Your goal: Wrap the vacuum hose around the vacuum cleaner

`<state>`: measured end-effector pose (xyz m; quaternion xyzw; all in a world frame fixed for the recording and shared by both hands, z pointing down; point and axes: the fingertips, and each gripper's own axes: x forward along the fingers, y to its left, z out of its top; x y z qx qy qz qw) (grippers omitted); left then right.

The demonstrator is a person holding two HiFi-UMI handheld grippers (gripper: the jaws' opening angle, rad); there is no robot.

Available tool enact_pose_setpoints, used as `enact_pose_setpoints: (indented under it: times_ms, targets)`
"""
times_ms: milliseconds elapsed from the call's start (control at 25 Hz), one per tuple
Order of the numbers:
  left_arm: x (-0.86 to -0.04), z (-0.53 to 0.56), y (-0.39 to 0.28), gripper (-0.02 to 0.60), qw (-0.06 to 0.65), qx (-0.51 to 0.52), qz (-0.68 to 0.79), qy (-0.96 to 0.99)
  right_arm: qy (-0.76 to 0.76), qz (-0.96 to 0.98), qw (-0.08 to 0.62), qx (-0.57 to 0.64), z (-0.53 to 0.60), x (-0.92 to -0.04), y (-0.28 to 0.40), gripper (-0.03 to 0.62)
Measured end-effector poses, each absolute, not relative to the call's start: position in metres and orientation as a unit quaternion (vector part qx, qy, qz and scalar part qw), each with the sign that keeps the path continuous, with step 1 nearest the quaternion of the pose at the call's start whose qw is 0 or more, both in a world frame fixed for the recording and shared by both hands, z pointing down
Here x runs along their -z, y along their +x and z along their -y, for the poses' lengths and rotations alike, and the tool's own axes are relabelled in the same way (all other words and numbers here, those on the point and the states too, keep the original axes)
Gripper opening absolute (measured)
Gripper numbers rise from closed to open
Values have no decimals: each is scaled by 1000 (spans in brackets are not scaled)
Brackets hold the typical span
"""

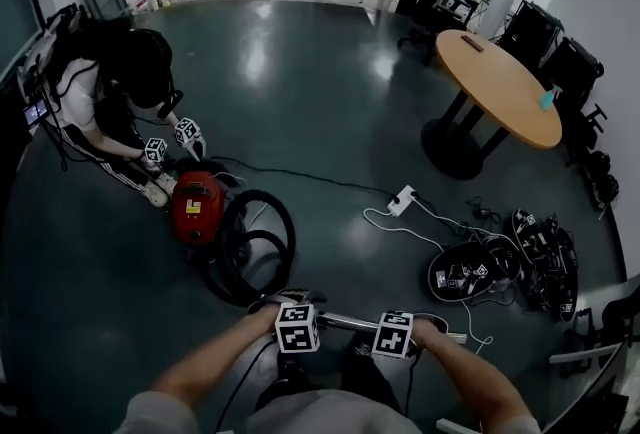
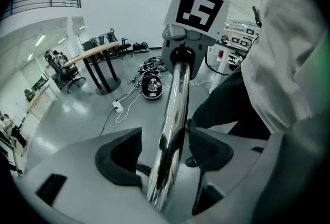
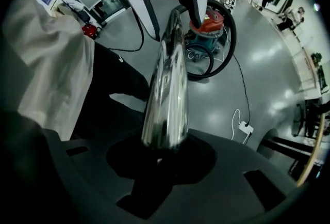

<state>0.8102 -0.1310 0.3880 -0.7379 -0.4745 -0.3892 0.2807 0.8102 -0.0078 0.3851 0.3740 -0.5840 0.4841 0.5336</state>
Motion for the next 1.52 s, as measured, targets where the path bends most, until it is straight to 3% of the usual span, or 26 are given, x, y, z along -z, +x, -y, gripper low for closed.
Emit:
enact_pose_setpoints:
  times_ms: [160, 280, 800, 1520]
  targets:
    - [-406, 141, 830, 280, 247, 409, 443, -759, 346, 601, 552, -463, 19, -395, 848, 104]
    - [-408, 144, 853, 201, 204, 425, 402, -785, 321, 619, 563, -444, 19, -401, 884, 104]
    - [-462, 120, 971, 198, 80, 518, 216, -824, 178, 691, 627, -312, 18, -461, 1054, 104]
    - [-616, 191, 1014, 198, -83, 486, 82, -866, 68, 702, 693, -147, 132, -621, 1135, 104]
